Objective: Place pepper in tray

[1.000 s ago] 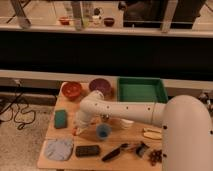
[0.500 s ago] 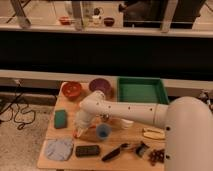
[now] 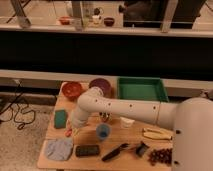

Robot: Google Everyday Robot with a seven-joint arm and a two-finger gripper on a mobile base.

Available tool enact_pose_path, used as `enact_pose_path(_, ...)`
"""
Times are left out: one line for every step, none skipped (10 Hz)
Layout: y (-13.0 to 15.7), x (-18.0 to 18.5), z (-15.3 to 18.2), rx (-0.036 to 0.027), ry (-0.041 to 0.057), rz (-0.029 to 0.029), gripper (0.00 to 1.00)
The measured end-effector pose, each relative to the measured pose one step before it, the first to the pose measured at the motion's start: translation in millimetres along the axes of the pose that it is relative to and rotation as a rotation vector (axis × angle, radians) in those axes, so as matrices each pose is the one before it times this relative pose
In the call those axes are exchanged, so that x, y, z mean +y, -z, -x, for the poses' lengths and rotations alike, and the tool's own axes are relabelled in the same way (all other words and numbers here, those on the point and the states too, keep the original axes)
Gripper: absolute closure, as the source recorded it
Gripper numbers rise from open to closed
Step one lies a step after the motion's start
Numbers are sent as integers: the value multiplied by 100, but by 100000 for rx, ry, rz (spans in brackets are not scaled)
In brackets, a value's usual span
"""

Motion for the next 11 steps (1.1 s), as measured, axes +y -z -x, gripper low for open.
enact_pose_path(1433, -490, 1496, -1595, 2487, -1794, 98)
enact_pose_path(1160, -342, 926, -869, 1824, -1606, 98)
enact_pose_path(1074, -384, 869, -704, 1693, -1608, 98)
enact_pose_path(1180, -448, 953, -679, 1775, -1774, 98)
enact_pose_path(-21, 25, 72, -154, 146, 35, 98)
enact_pose_path(-47, -51, 84, -77, 165, 64, 98)
enact_pose_path(-12, -17, 28, -1, 78, 27, 98)
enact_pose_path(-10, -5, 20, -49, 15, -7, 98)
enact_pose_path(8, -3, 1, 3, 0, -19, 98)
enact_pose_path(-3, -2, 4, 1, 12, 11, 98)
enact_pose_path(-35, 19, -7, -79, -49, 22, 98)
